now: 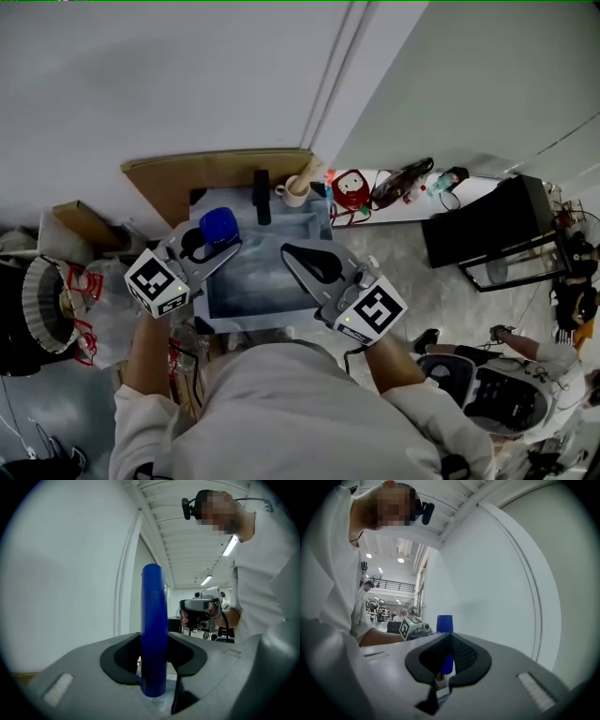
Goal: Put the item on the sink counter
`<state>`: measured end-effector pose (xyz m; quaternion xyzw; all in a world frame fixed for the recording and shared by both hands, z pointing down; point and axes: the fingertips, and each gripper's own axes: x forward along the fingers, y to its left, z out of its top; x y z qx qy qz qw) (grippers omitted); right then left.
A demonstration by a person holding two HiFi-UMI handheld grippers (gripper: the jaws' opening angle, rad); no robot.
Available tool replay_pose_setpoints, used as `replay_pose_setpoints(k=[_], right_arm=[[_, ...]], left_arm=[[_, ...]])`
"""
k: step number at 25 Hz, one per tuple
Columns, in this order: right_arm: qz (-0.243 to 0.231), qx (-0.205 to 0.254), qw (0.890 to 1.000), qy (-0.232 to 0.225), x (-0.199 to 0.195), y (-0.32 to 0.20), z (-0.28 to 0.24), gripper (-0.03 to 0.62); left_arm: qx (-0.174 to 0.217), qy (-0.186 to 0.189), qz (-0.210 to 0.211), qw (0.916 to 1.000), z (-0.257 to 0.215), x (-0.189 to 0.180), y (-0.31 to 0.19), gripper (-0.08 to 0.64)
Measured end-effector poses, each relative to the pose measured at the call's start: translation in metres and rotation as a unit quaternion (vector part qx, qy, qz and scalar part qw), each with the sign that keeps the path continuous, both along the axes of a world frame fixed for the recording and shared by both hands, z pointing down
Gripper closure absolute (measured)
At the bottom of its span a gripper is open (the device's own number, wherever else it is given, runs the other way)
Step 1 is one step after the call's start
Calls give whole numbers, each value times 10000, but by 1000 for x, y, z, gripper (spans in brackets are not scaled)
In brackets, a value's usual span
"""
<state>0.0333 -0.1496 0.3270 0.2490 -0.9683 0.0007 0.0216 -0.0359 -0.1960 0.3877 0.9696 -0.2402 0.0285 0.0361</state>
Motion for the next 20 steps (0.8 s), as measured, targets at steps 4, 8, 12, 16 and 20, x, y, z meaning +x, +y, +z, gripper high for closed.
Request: replay_pose_setpoints(k=[4,8,12,16,20], right_arm=[[41,-25,10000,37,5,0,2,588],[111,-65,9999,76,12,0,3,588],[184,-83,9997,116,19,0,4,588],[211,-112,9995,186,23,2,6,588],[214,-147,9993,252,24,-1,9,588]], left_arm=[[23,0,-4,10000,15,0,-20,397],[-5,62,-10,10000,29,0,-39,397],[-83,179,-45,9998,49,-1,-59,397],[-130,136,-131,9997,72,-3,-79,399],[-148,56,-165,9997,90,-6,-101,400]])
